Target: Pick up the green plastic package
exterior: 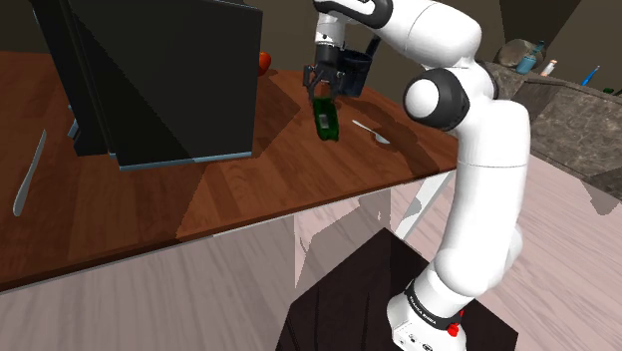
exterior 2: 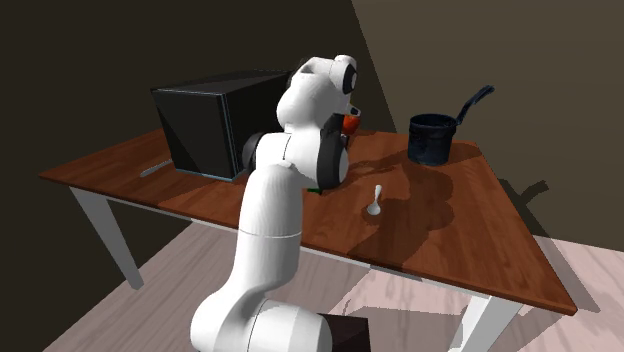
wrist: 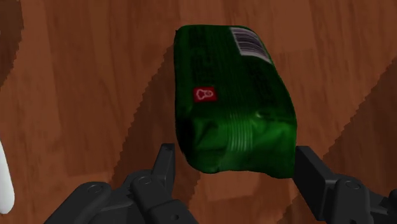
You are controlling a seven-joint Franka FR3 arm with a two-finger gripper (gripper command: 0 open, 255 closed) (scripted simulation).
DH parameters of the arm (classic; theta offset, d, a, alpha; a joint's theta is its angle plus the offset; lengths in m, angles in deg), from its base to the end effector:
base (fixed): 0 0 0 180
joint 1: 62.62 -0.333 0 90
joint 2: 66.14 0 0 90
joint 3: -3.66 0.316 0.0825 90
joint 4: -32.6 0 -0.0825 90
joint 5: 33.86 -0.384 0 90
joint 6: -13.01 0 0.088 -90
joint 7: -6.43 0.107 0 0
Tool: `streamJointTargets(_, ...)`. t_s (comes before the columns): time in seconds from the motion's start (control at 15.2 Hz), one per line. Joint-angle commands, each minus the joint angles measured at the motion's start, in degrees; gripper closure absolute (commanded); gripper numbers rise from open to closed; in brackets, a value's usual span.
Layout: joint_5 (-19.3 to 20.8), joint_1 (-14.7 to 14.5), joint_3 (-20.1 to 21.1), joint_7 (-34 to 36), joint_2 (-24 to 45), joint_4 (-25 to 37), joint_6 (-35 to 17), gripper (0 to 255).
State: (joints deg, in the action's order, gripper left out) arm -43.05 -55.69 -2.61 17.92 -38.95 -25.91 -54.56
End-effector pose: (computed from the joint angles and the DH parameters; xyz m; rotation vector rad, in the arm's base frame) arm 0.6359 -0.1078 0.5603 -2.9385 0.5790 0.4731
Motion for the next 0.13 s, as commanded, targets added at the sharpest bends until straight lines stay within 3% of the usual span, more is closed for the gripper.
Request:
streamJointTargets(0.0, -0.11, 0.10, 0.04, 0.19, 0.52, 1.84, 1.32, 255)
streamJointTargets(0.07, -0.11, 0.10, 0.04, 0.18, 0.50, 1.81, 1.31, 255)
